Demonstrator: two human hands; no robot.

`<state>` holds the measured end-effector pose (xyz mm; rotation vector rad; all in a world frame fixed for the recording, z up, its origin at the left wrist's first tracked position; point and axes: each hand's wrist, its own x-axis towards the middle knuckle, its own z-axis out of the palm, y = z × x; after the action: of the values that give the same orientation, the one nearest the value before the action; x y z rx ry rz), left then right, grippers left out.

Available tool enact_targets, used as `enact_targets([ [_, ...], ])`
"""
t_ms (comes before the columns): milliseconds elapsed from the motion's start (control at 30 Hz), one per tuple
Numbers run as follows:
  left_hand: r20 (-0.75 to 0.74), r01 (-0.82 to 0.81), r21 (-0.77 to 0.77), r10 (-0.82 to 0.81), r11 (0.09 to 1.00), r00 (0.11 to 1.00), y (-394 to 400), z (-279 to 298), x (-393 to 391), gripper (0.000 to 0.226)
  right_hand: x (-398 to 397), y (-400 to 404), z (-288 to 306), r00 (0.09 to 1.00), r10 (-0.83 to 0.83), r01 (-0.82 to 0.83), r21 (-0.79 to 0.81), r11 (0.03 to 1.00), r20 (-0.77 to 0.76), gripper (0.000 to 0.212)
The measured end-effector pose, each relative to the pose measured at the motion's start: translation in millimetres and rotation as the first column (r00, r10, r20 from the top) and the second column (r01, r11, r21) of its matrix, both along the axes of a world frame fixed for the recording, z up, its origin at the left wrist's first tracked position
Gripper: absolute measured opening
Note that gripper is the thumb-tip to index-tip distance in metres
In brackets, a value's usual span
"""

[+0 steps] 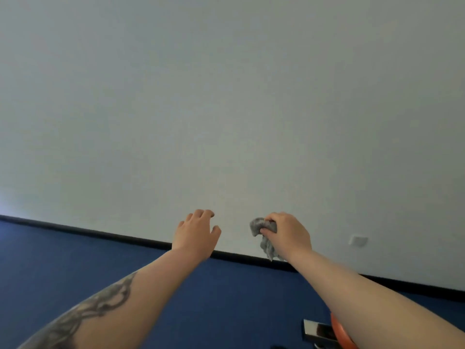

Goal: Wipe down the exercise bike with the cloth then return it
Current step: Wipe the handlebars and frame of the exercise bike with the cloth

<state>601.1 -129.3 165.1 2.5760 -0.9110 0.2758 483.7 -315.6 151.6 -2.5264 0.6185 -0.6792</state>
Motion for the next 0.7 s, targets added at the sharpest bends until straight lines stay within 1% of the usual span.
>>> enact_targets([
  [100, -0.019, 0.025, -0.03, -0.026, 0.999, 0.999, -29.3, -0.9, 39.0, 0.041, 32.1, -21.1, -1.2, 1.0, -0.03, 0.03, 0.015, 0.999, 0.005, 0.006],
  [200, -0.034, 0.077, -0.023, -0.078, 0.997, 0.996, -57.9, -10.1, 77.9, 0.04, 60.7, -43.1, -4.1, 0.997, -0.071, 0.071, 0.028, 0.997, -0.008, 0.006],
  [333, -0.047, 0.148, -0.003, -0.148, 0.989, 0.988, -105.2, -17.9, 140.7, 0.04, 100.6, -82.2, -6.5, 0.986, -0.168, 0.168, 0.02, 0.986, -0.004, 0.007],
  [400, -0.047, 0.211, 0.006, -0.211, 0.977, 0.976, -133.1, -19.8, 171.3, 0.04, 118.9, -101.1, -6.5, 0.97, -0.241, 0.24, 0.029, 0.97, 0.016, 0.007],
  [467, -0.047, 0.299, 0.02, -0.298, 0.954, 0.953, -164.0, -19.4, 199.5, 0.041, 131.9, -119.4, -5.7, 0.945, -0.322, 0.318, 0.071, 0.946, 0.056, 0.007],
  [567, -0.057, 0.434, 0.031, -0.432, 0.9, 0.9, -214.6, -15.2, 229.7, 0.041, 140.3, -147.3, -1.8, 0.896, -0.438, 0.429, 0.11, 0.897, 0.073, 0.006],
  [633, -0.044, 0.512, 0.023, -0.511, 0.859, 0.858, -252.1, -11.0, 242.6, 0.041, 138.9, -166.6, 1.5, 0.848, -0.522, 0.512, 0.11, 0.852, 0.095, 0.006],
  [700, -0.062, 0.574, -0.002, -0.573, 0.819, 0.817, -289.9, -8.7, 246.0, 0.041, 129.0, -183.8, 5.3, 0.786, -0.609, 0.599, 0.111, 0.793, 0.105, 0.007],
])
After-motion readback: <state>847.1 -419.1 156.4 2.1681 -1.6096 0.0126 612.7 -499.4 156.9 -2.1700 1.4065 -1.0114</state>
